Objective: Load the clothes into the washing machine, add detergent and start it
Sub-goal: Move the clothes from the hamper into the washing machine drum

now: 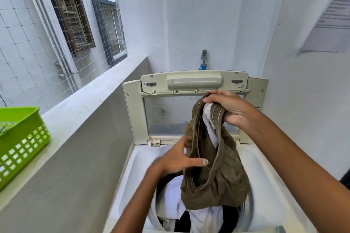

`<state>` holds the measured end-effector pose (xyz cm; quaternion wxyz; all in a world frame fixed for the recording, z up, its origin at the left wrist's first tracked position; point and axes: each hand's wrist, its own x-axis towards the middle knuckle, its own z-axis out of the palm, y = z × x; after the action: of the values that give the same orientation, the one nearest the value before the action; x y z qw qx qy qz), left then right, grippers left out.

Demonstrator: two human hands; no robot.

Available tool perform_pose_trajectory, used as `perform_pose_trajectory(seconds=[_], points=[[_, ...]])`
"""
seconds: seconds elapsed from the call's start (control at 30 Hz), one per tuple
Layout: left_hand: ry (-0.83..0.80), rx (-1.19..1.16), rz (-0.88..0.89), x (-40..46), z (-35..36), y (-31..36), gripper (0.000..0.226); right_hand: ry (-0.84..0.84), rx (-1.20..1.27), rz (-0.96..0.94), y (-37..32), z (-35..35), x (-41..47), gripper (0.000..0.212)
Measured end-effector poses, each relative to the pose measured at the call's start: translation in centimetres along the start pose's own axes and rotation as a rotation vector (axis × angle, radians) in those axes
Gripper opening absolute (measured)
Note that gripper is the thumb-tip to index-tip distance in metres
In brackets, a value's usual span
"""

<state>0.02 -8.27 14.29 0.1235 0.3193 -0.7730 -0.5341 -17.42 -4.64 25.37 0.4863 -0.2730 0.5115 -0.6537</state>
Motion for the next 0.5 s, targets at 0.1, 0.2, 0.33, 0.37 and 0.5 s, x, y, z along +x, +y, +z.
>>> perform_pose_trajectory(seconds=[0.1,0.2,0.33,0.37,0.5], points=[[0.143,0.067,-0.024,1.6,2.3,-2.5,0.05,0.011,0.014,-0.019,-0.5,-0.6,0.0,0.034],[0.286,0.165,-0.103,2.7,2.0,-4.2,0.022,0.02,-0.011,-0.032,-1.6,-1.5,-0.4,0.041],[0.694,-0.116,-0.111,2.5,-2.8,-2.7,0.013,0.031,-0.37,-0.03,-2.1,-4.7,-0.8,0.052],[0.782,-0.198,-0.104,2.2,-4.6,-2.0,0.014,0.035,-0.572,-0.04,-1.8,-5.8,-0.8,0.052],[0.818,-0.231,-0.075,1.0,-9.5,0.9,0.02,-0.016,-1.282,-0.023,-0.8,-8.9,-0.7,0.04]])
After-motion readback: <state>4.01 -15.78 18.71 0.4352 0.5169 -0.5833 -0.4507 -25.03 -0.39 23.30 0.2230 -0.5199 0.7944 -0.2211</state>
